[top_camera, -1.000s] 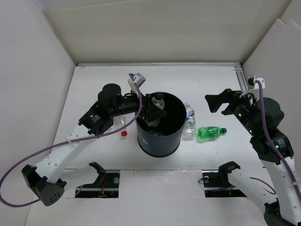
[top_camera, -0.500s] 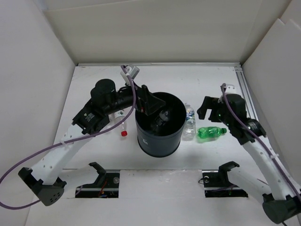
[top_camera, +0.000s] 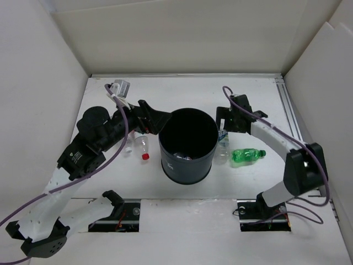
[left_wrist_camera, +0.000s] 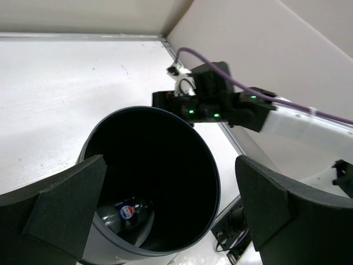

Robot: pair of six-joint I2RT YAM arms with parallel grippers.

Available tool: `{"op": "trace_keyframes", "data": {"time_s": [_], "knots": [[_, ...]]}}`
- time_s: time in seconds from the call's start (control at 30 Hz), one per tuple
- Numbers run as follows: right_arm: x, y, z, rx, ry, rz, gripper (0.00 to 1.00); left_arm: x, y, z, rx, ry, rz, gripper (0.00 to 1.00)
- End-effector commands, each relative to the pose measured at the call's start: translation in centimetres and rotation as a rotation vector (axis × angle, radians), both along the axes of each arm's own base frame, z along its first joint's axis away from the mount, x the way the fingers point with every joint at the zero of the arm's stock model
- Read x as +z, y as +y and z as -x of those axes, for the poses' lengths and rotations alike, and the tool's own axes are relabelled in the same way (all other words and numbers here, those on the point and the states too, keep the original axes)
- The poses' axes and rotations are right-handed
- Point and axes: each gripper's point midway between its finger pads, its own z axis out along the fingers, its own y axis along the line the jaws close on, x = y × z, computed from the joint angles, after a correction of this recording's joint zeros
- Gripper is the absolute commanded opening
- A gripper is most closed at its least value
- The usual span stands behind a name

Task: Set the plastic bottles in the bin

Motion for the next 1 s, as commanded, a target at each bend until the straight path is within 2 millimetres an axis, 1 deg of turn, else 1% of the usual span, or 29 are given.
{"op": "trace_keyframes", "data": {"time_s": [0.0,0.07,0.1,0.13,0.23,0.27,0.3,0.33,0.37,0.4,0.43,0.47,0.5,0.53,0.57,0.6,0.63,0.67,0.7,0.73,0.77,0.8,0.83,0.87,0.9,0.93,0.97], "knots": [[0.3,2.0,-3.7,0.013,-0.043,-0.040,0.99,3.1,2.0,1.0,0.057,-0.051,0.051,1.00],[-1.1,2.3,-4.2,0.019,-0.007,-0.036,0.99,2.7,2.2,0.9,0.069,-0.041,0.042,1.00],[-2.5,2.7,-4.6,0.025,0.026,-0.033,0.97,2.9,2.4,1.0,0.069,-0.047,0.035,1.00],[-3.3,2.7,-4.5,0.025,0.046,-0.026,0.97,2.7,2.4,1.0,0.069,-0.040,0.029,1.00],[-4.5,2.7,-4.7,0.024,0.073,-0.017,0.96,2.6,2.5,1.2,0.069,-0.033,0.023,1.00],[-5.3,2.7,-4.6,0.024,0.086,-0.012,0.94,2.6,2.7,1.0,0.081,-0.033,0.023,1.00],[-5.6,2.6,-4.5,0.024,0.086,-0.012,0.92,2.6,2.7,1.0,0.081,-0.033,0.023,1.00],[-5.9,2.6,-4.4,0.024,0.094,-0.009,0.84,2.2,2.7,0.8,0.089,-0.033,0.009,1.00],[-5.9,2.6,-4.4,0.024,0.095,-0.009,0.81,2.0,2.8,0.8,0.089,-0.026,0.003,1.00],[-6.4,2.2,-4.5,0.015,0.105,-0.006,0.74,1.6,2.8,0.6,0.100,-0.019,-0.004,1.00],[-6.7,2.1,-4.2,0.014,0.113,-0.003,0.58,1.6,2.8,0.6,0.100,-0.019,-0.004,1.00],[-6.7,1.7,-4.4,0.014,0.111,0.003,0.50,1.1,2.8,0.5,0.100,-0.011,-0.011,1.00],[-6.7,1.7,-4.4,0.014,0.111,0.003,0.40,1.1,2.8,0.5,0.100,-0.011,-0.011,1.00],[-7.0,1.2,-4.2,0.003,0.120,0.005,0.26,1.1,2.8,0.5,0.100,-0.011,-0.011,1.00],[-6.1,0.7,-4.6,-0.011,0.099,-0.002,0.11,0.4,2.4,0.2,0.101,0.011,-0.019,1.00],[-5.9,0.1,-4.6,-0.025,0.096,0.004,0.11,0.4,2.4,0.2,0.101,0.012,-0.019,1.00],[-5.6,-0.6,-4.6,-0.042,0.099,0.004,0.11,-0.1,2.2,-0.4,0.113,0.032,-0.025,1.00],[-4.6,-1.0,-5.2,-0.057,0.076,0.005,0.07,-0.5,1.9,-0.8,0.114,0.044,-0.036,1.00],[-3.3,-1.4,-5.4,-0.057,0.050,0.003,0.07,-0.9,1.3,-1.5,0.114,0.060,-0.050,1.00],[-2.3,-2.0,-5.8,-0.076,0.030,0.010,0.03,-1.4,0.6,-1.5,0.082,0.070,-0.067,1.00],[-1.5,-3.2,-5.7,-0.102,0.029,0.046,0.03,-1.4,0.1,-1.6,0.062,0.076,-0.069,1.00],[1.5,-3.4,-6.5,-0.117,-0.036,0.045,0.00,-1.2,-0.8,-2.1,0.043,0.075,-0.066,1.00],[2.9,-4.2,-6.7,-0.141,-0.060,0.053,0.00,-0.9,-1.8,-1.9,-0.014,0.060,-0.057,1.00],[4.2,-4.9,-6.5,-0.164,-0.073,0.077,0.00,-0.1,-2.4,-1.8,-0.041,0.046,-0.042,1.00],[6.8,-5.4,-7.2,-0.185,-0.126,0.069,0.00,0.3,-2.9,-1.9,-0.062,0.036,-0.032,1.00],[9.3,-5.6,-7.0,-0.194,-0.176,0.060,0.00,1.4,-3.7,-2.2,-0.086,0.010,-0.010,1.00],[10.9,-5.6,-7.0,-0.195,-0.206,0.050,0.00,2.1,-4.5,-1.7,-0.146,-0.002,0.004,1.00]]}}
